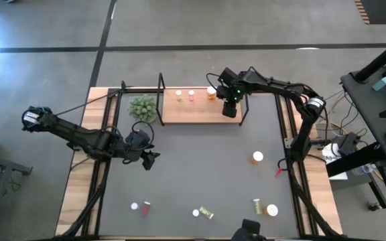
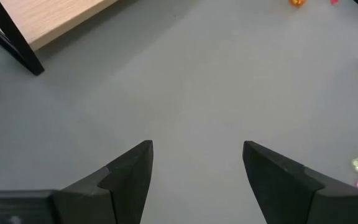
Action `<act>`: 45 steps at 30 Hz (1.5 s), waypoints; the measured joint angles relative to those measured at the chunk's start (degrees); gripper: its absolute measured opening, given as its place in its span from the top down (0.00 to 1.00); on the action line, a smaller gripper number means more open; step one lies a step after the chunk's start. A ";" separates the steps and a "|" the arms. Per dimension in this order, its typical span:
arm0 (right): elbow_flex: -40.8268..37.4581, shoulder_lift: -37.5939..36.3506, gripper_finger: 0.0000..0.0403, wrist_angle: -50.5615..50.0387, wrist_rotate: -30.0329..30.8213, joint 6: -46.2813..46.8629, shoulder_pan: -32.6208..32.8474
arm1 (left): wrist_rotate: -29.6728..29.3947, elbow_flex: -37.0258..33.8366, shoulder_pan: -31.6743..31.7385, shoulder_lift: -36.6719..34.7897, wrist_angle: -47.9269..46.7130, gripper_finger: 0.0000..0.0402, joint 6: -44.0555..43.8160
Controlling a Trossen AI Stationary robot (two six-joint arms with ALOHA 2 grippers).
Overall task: Pick and place medicine bottles onto shelf by color
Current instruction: Put the top blue pill bottle on the shelf aligned with the other blue pill bottle
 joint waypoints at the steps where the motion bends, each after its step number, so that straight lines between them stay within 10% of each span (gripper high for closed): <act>1: -0.06 0.00 0.71 0.53 -0.01 0.28 0.00 | 0.00 0.00 0.00 0.00 0.01 0.42 0.01; 45: -0.02 0.14 0.69 0.37 5.15 -3.72 0.02 | 0.04 0.02 0.00 0.00 0.01 0.42 0.00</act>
